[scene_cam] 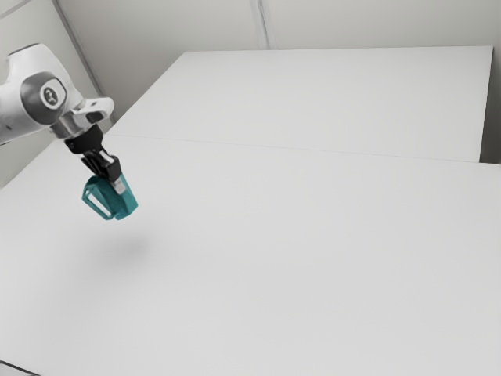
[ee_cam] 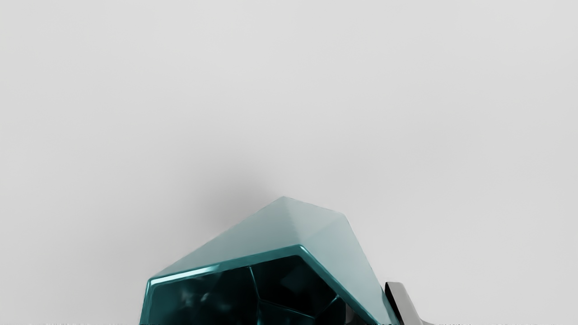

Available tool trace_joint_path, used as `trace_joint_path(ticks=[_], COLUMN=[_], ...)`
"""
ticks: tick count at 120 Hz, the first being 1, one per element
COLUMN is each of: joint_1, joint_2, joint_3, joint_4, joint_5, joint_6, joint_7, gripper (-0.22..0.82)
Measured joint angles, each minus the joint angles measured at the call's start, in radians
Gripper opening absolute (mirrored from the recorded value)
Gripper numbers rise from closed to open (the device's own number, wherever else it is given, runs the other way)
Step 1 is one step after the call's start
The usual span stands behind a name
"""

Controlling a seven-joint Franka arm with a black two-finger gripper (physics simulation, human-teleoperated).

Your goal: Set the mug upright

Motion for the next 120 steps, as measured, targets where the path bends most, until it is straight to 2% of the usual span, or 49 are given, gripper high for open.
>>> trace_joint_path(ticks=[28,44,71,120], joint_1=[-0.02,-0.023,-0.027,-0.047], joint_2=[-0.066,-0.078,-0.083,-0.064], joint_3=[-0.08,-0.139,-0.201,-0.252], joint_4=[-0.126,-0.166,-0.237,-0.353], joint_5=[0.08,0.124,0.166,0.209], joint_6=[0.085,0.117,0.181,0.317], joint_7=[-0.145,-0.232,-0.371,-0.595], gripper=[-0.17,-0.17,-0.17,-0.18])
